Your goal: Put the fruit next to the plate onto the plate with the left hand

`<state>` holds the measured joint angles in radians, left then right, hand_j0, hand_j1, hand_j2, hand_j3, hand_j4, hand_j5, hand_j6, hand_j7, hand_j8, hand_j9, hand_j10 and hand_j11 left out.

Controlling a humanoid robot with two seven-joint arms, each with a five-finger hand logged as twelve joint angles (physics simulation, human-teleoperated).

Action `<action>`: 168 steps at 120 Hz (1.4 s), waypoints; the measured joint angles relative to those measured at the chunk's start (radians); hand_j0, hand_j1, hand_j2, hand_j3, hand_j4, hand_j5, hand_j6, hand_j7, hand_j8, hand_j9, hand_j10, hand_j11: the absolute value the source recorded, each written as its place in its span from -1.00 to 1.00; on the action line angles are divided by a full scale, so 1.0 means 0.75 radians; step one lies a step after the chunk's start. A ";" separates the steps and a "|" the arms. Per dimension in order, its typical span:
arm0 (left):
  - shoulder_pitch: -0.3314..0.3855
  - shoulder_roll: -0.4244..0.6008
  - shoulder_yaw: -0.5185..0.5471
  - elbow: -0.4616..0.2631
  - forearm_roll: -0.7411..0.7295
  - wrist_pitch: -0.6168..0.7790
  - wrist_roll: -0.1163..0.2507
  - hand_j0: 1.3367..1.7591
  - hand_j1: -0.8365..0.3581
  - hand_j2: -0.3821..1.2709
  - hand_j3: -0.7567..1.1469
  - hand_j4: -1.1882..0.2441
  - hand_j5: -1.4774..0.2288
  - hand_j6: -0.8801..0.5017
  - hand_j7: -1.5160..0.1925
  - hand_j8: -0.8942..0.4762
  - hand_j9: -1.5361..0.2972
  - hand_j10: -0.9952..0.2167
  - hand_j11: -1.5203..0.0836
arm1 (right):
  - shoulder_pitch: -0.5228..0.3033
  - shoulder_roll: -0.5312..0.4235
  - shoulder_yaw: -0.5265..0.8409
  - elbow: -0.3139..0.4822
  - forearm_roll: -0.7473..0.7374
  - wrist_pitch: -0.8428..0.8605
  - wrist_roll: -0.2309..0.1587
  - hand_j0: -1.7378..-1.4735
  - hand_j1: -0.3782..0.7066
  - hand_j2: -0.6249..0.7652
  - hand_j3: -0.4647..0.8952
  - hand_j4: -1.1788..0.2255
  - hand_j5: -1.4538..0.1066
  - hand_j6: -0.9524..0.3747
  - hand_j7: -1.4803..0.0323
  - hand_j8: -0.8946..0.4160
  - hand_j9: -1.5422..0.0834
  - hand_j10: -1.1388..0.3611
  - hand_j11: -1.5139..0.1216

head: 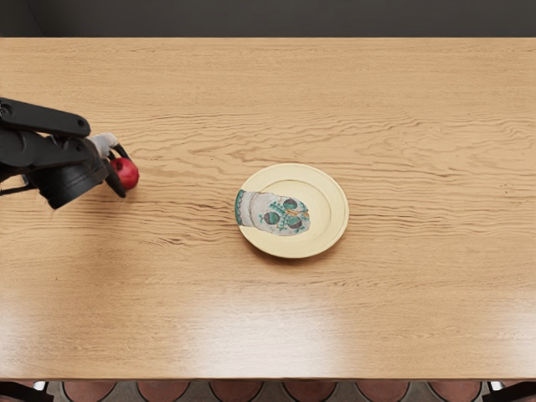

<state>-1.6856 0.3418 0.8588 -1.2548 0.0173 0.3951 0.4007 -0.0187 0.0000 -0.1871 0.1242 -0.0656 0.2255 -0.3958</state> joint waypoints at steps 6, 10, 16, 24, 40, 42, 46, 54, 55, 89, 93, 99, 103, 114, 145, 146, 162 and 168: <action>-0.010 -0.016 -0.001 -0.001 -0.001 -0.002 0.000 0.52 -0.08 -0.38 -0.20 -0.03 -0.10 -0.38 -0.06 -0.49 -0.10 -0.25 0.01 | 0.000 0.000 0.000 0.000 0.000 0.000 0.000 -0.40 -0.95 -0.10 -0.32 0.68 0.86 0.44 0.96 0.37 0.90 0.52 0.85; -0.012 -0.023 -0.003 -0.002 0.000 -0.004 0.000 0.52 -0.07 -0.38 -0.20 -0.03 -0.10 -0.38 -0.06 -0.48 -0.10 -0.25 0.01 | 0.000 0.000 0.000 0.000 0.000 0.000 0.000 -0.40 -0.95 -0.10 -0.32 0.68 0.86 0.44 0.96 0.37 0.90 0.52 0.85; -0.022 -0.035 -0.008 -0.003 -0.002 -0.006 0.000 0.52 -0.08 -0.37 -0.20 -0.03 -0.10 -0.38 -0.06 -0.48 -0.10 -0.25 0.01 | 0.000 0.000 0.000 0.000 0.000 0.000 0.000 -0.40 -0.95 -0.10 -0.32 0.68 0.86 0.44 0.96 0.37 0.90 0.52 0.85; -0.026 -0.049 -0.018 -0.004 -0.003 -0.009 0.000 0.52 -0.07 -0.39 -0.20 -0.03 -0.10 -0.39 -0.05 -0.48 -0.10 -0.25 0.01 | 0.000 0.000 0.000 0.000 0.000 0.000 0.000 -0.40 -0.95 -0.10 -0.32 0.68 0.86 0.44 0.96 0.37 0.90 0.52 0.85; -0.041 -0.083 -0.043 -0.006 -0.007 -0.011 -0.001 0.52 -0.07 -0.39 -0.20 -0.04 -0.10 -0.38 -0.05 -0.48 -0.10 -0.24 0.01 | 0.000 0.000 0.000 0.000 0.000 0.000 0.000 -0.40 -0.95 -0.10 -0.32 0.68 0.86 0.44 0.96 0.37 0.90 0.52 0.85; -0.041 -0.083 -0.046 -0.006 -0.008 -0.012 -0.001 0.52 -0.06 -0.40 -0.20 -0.04 -0.10 -0.38 -0.05 -0.48 -0.10 -0.24 0.01 | 0.000 0.000 0.000 0.000 0.000 0.000 0.000 -0.40 -0.95 -0.10 -0.32 0.68 0.86 0.44 0.96 0.36 0.90 0.52 0.85; -0.041 -0.086 -0.050 -0.006 -0.010 -0.012 0.000 0.52 -0.06 -0.40 -0.20 -0.04 -0.10 -0.38 -0.05 -0.48 -0.09 -0.25 0.01 | 0.000 0.000 0.000 0.000 0.000 0.000 0.000 -0.40 -0.95 -0.10 -0.32 0.68 0.86 0.44 0.96 0.37 0.90 0.52 0.85; -0.049 -0.091 -0.061 -0.006 -0.012 -0.012 0.000 0.52 -0.06 -0.40 -0.20 -0.04 -0.10 -0.39 -0.05 -0.48 -0.09 -0.25 0.02 | 0.000 0.000 0.000 0.000 0.000 0.000 0.000 -0.40 -0.95 -0.10 -0.32 0.68 0.86 0.44 0.96 0.37 0.90 0.52 0.85; -0.049 -0.091 -0.062 -0.006 -0.012 -0.012 0.000 0.52 -0.06 -0.40 -0.20 -0.04 -0.10 -0.39 -0.05 -0.48 -0.09 -0.25 0.02 | 0.000 0.000 0.000 0.000 0.000 0.000 0.000 -0.40 -0.95 -0.10 -0.32 0.68 0.86 0.44 0.96 0.37 0.90 0.52 0.85; -0.073 -0.128 -0.099 -0.006 -0.015 -0.012 0.003 0.52 -0.07 -0.38 -0.20 -0.02 -0.11 -0.37 -0.05 -0.48 -0.09 -0.25 0.02 | 0.000 0.000 0.000 0.000 0.000 0.000 0.000 -0.40 -0.95 -0.10 -0.32 0.68 0.86 0.44 0.96 0.37 0.90 0.52 0.85; -0.079 -0.132 -0.106 -0.007 -0.015 -0.012 0.003 0.52 -0.08 -0.38 -0.20 -0.02 -0.11 -0.37 -0.05 -0.48 -0.09 -0.25 0.02 | 0.000 0.000 0.000 0.000 0.000 0.000 0.000 -0.40 -0.95 -0.10 -0.32 0.68 0.86 0.44 0.96 0.37 0.90 0.52 0.85; -0.082 -0.140 -0.115 -0.009 -0.014 -0.013 0.003 0.52 -0.07 -0.38 -0.20 -0.02 -0.11 -0.37 -0.05 -0.48 -0.09 -0.24 0.02 | 0.000 0.000 0.000 0.000 0.000 0.000 0.000 -0.40 -0.95 -0.10 -0.32 0.68 0.86 0.44 0.96 0.37 0.90 0.52 0.85; -0.087 -0.148 -0.120 -0.010 -0.015 -0.013 0.003 0.52 -0.07 -0.38 -0.20 -0.02 -0.11 -0.37 -0.05 -0.48 -0.09 -0.25 0.02 | 0.000 0.000 0.000 0.000 0.000 0.000 0.000 -0.40 -0.95 -0.10 -0.32 0.68 0.86 0.44 0.96 0.37 0.90 0.52 0.85; -0.097 -0.152 -0.135 -0.014 -0.015 -0.014 0.003 0.52 -0.07 -0.38 -0.20 -0.03 -0.11 -0.38 -0.05 -0.48 -0.09 -0.25 0.02 | 0.000 0.000 0.000 0.000 0.000 0.000 0.000 -0.40 -0.95 -0.10 -0.32 0.68 0.86 0.44 0.96 0.37 0.90 0.52 0.85; -0.113 -0.192 -0.169 -0.022 -0.014 -0.014 0.006 0.52 -0.05 -0.38 -0.20 -0.04 -0.11 -0.38 -0.05 -0.48 -0.09 -0.25 0.02 | 0.000 0.000 0.000 0.000 0.000 0.000 0.000 -0.40 -0.95 -0.10 -0.32 0.68 0.86 0.44 0.96 0.37 0.90 0.52 0.85; -0.113 -0.193 -0.171 -0.023 -0.014 -0.014 0.006 0.52 -0.05 -0.38 -0.20 -0.04 -0.11 -0.38 -0.05 -0.48 -0.09 -0.25 0.02 | 0.000 0.000 0.000 0.000 0.000 0.000 0.000 -0.40 -0.95 -0.10 -0.32 0.68 0.86 0.44 0.96 0.37 0.90 0.52 0.85; -0.122 -0.208 -0.189 -0.032 -0.014 -0.014 0.006 0.52 -0.06 -0.40 -0.20 -0.02 -0.11 -0.36 -0.05 -0.48 -0.09 -0.24 0.02 | 0.000 0.000 0.000 0.000 0.000 0.000 0.000 -0.40 -0.95 -0.10 -0.32 0.68 0.86 0.44 0.96 0.37 0.90 0.52 0.85; -0.127 -0.209 -0.197 -0.035 -0.015 -0.014 0.006 0.52 -0.06 -0.40 -0.20 -0.02 -0.11 -0.36 -0.05 -0.48 -0.09 -0.24 0.02 | 0.000 0.000 0.000 0.000 0.000 0.000 0.000 -0.40 -0.95 -0.10 -0.32 0.68 0.86 0.44 0.96 0.37 0.90 0.52 0.85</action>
<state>-1.7805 0.1852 0.7112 -1.2814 0.0060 0.3843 0.4050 -0.0188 0.0000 -0.1871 0.1243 -0.0653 0.2255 -0.3958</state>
